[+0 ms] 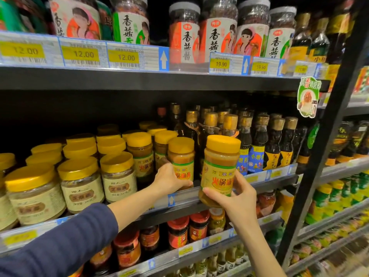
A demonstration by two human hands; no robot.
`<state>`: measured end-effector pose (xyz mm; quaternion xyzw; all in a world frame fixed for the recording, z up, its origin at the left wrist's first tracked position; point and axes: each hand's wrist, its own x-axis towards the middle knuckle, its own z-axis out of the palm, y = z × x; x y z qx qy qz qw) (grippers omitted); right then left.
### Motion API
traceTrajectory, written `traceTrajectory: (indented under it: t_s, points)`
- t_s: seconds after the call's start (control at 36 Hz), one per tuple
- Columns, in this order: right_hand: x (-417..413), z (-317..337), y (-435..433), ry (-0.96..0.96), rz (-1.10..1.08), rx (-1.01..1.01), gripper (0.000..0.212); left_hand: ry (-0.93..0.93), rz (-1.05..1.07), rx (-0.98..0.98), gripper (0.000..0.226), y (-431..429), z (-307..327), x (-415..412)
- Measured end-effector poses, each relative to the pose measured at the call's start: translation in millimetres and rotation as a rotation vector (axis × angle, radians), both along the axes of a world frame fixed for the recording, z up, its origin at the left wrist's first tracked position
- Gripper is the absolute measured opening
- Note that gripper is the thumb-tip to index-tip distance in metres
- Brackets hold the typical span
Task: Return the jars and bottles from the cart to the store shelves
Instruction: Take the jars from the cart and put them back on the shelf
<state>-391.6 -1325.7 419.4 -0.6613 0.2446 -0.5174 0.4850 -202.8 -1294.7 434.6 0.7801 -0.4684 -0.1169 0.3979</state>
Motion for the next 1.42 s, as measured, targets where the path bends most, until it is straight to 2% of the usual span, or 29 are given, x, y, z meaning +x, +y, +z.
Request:
traceTrajectory:
  t_s: [0.42, 0.61, 0.67, 0.78, 0.92, 1.0, 1.08, 1.17, 1.28, 1.42]
  points:
    - [5, -3, 2, 0.012, 0.016, -0.006, 0.069, -0.113, 0.038, 0.028, 0.057, -2, 5, -5]
    - [6, 3, 5, 0.028, 0.028, -0.054, 0.06, 0.073, 0.065, 0.057, 0.071, 5, 17, 9]
    - [9, 6, 7, 0.028, 0.041, -0.068, 0.06, 0.075, 0.006, 0.015, 0.069, 15, 27, 12]
    - [20, 12, 13, 0.014, 0.082, -0.08, 0.061, -0.074, -0.059, -0.112, 0.07, 50, 63, 13]
    - [43, 15, 20, 0.016, 0.142, -0.082, 0.063, -0.017, -0.231, -0.252, 0.086, 90, 108, 13]
    - [57, 15, 25, 0.044, 0.144, -0.102, 0.069, -0.094, -0.298, -0.144, 0.102, 96, 128, 15]
    - [69, 14, 32, 0.074, 0.153, -0.128, 0.072, -0.23, -0.265, 0.018, 0.109, 95, 139, 17]
    - [78, 14, 40, 0.102, 0.119, -0.185, 0.079, -0.412, -0.24, 0.106, 0.096, 93, 144, 19]
    - [85, 12, 46, 0.103, 0.085, -0.204, 0.081, -0.489, -0.226, 0.116, 0.073, 91, 147, 24]
    - [88, 13, 48, 0.121, 0.046, -0.258, 0.082, -0.556, -0.249, 0.08, 0.073, 92, 151, 30]
